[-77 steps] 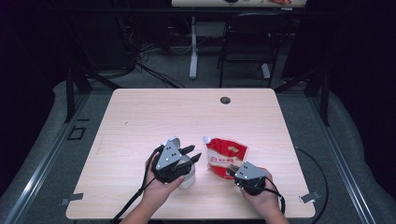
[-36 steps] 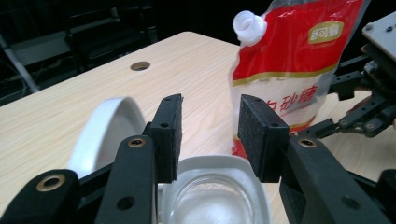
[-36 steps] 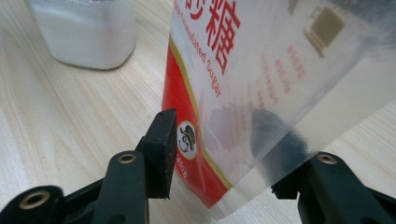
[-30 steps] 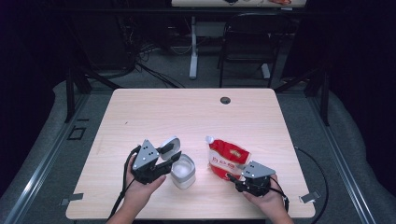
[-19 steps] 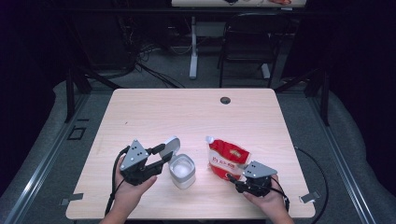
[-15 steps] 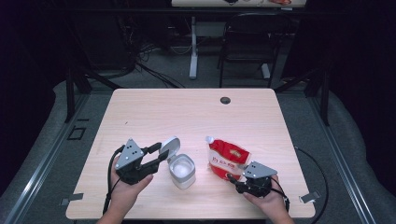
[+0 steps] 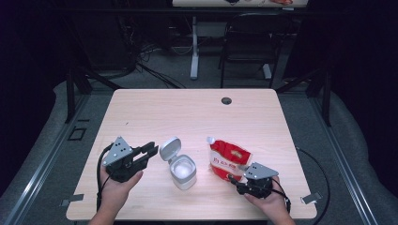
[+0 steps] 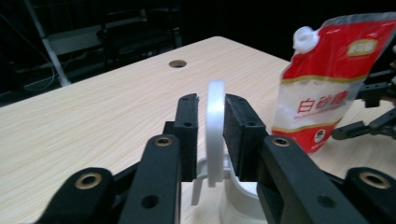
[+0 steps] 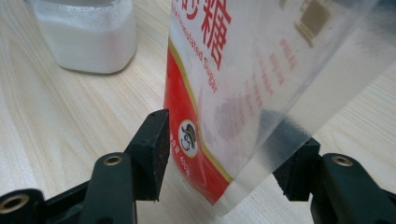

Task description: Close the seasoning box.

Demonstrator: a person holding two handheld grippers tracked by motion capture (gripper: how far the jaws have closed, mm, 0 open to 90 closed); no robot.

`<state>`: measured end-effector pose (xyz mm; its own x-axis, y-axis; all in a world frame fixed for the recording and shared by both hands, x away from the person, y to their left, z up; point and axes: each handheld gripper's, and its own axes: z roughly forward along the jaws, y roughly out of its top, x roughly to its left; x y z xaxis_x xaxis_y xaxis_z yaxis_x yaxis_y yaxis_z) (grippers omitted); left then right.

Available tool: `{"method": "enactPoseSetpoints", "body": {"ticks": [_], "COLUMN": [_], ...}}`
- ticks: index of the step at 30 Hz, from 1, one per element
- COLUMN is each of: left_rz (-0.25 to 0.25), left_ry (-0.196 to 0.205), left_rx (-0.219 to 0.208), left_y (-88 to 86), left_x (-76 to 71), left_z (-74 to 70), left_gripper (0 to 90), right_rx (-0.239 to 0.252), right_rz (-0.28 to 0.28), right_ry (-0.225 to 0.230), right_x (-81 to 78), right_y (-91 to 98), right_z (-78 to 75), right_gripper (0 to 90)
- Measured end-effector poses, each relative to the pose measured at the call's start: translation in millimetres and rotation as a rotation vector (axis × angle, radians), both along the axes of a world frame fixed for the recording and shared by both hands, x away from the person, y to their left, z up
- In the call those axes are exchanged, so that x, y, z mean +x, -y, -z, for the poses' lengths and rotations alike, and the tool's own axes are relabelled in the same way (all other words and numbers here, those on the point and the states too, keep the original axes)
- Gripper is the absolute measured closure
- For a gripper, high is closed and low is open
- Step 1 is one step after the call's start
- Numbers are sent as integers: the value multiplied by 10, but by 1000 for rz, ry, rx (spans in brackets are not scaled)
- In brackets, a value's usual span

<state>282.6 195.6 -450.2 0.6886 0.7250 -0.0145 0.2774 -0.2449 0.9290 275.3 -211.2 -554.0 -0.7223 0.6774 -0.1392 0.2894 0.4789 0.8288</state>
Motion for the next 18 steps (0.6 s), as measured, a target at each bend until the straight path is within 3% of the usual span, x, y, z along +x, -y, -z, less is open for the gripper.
{"method": "enactPoseSetpoints", "body": {"ticks": [11,18], "left_rz": [-18,-12], "left_ry": [-19,-36], "left_rx": [6,9], "left_y": [-34,23], "left_x": [91,135], "left_z": [123,184], "left_gripper": [892,900], "right_rx": [7,8], "right_rz": [1,1], "right_ry": [-8,-11], "right_x": [4,5], "right_y": [2,0], "right_z": [20,24], "right_gripper": [440,439]}}
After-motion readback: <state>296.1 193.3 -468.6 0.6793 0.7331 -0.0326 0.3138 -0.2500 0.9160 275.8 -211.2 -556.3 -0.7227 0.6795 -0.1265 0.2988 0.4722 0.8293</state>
